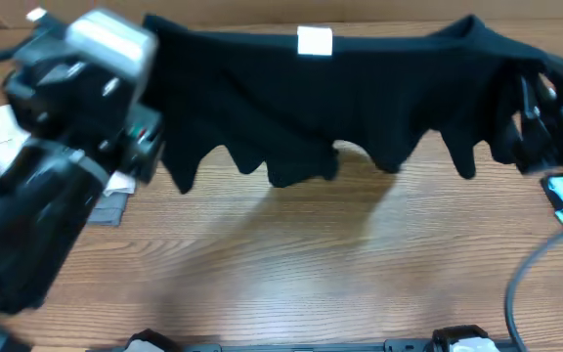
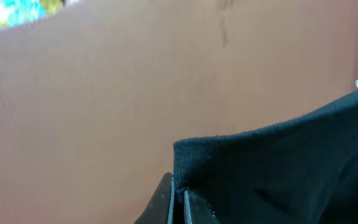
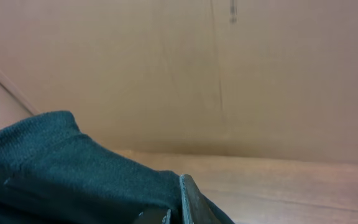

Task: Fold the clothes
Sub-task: 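Hold the shirt by both shoulders and stretch it wide in the air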

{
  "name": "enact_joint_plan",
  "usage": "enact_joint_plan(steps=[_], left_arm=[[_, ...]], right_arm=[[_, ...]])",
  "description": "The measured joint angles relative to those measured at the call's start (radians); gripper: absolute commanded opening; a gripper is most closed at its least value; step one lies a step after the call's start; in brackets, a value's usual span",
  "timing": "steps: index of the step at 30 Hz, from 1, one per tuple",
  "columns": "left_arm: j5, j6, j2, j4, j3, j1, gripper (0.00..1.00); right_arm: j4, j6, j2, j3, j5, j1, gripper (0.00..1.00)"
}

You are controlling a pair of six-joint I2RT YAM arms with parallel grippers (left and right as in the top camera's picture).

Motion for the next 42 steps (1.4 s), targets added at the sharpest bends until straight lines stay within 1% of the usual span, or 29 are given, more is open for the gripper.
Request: enact_joint_plan(steps=[4, 8, 16, 19, 23, 26, 29, 35, 39, 42], left_arm=[[0.076, 0.0, -0.056, -0.028, 0.042, 0.0, 0.04], [0.116, 0.0, -0.094, -0.069, 0.064, 0.0, 0.04], [0.114, 0.0, -0.084, -0.143, 0.07, 0.0, 0.04], [0.09, 0.001, -0.045, -0.152, 0.077, 0.0, 0.04], [0.045, 0.001, 0.035, -0.13, 0.081, 0.0, 0.04], [0.022, 0.002, 0.087, -0.125, 0.08, 0.0, 0.04], [0.017, 0.002, 0.097, -0.128, 0.08, 0.0, 0.04], [0.093, 0.004, 0.039, -0.155, 0.121, -0.002, 0.04], [0.155, 0.003, -0.035, -0.157, 0.138, -0.006, 0.04], [0.182, 0.003, -0.08, -0.159, 0.147, -0.006, 0.04]], right_arm=[[-0.021, 0.004, -0.051, 0.008, -0.019, 0.0, 0.04], [-0.031, 0.007, -0.08, 0.011, -0.07, 0.0, 0.04], [-0.069, 0.029, -0.089, 0.011, -0.093, 0.0, 0.04], [-0.045, 0.029, -0.067, 0.011, -0.055, 0.0, 0.04], [0.032, 0.023, -0.009, 0.011, 0.049, 0.0, 0.04], [0.023, 0.02, 0.034, 0.011, 0.109, 0.0, 0.04], [0.002, 0.017, 0.046, 0.011, 0.13, 0.0, 0.04], [-0.096, 0.017, -0.028, 0.055, 0.121, 0.001, 0.04], [-0.175, 0.018, -0.066, 0.148, 0.084, 0.001, 0.04], [-0.189, 0.019, -0.077, 0.21, 0.039, 0.001, 0.04]])
